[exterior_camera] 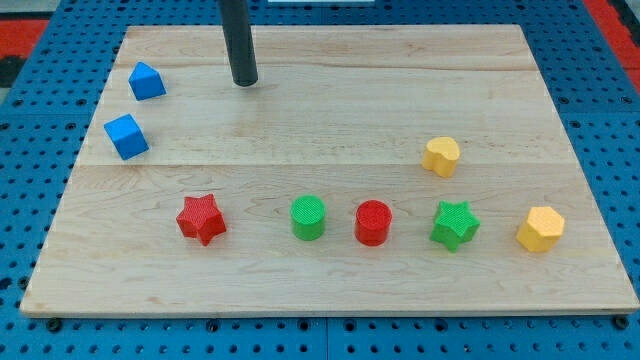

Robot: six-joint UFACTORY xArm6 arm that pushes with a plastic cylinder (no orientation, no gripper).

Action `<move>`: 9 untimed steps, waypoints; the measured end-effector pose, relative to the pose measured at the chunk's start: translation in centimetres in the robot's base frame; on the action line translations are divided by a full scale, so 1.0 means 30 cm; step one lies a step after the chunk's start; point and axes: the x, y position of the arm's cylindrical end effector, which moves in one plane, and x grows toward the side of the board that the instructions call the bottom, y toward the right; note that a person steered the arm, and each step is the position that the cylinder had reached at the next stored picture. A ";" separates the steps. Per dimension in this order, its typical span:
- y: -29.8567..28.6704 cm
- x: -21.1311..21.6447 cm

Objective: Move the yellow heart to the top of the green circle

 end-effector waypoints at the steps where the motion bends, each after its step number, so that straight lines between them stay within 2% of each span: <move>1: 0.000 0.000; 3: 0.094 -0.038; 4: 0.366 0.039; 5: 0.536 0.055; 7: 0.853 0.234; 9: 0.798 0.418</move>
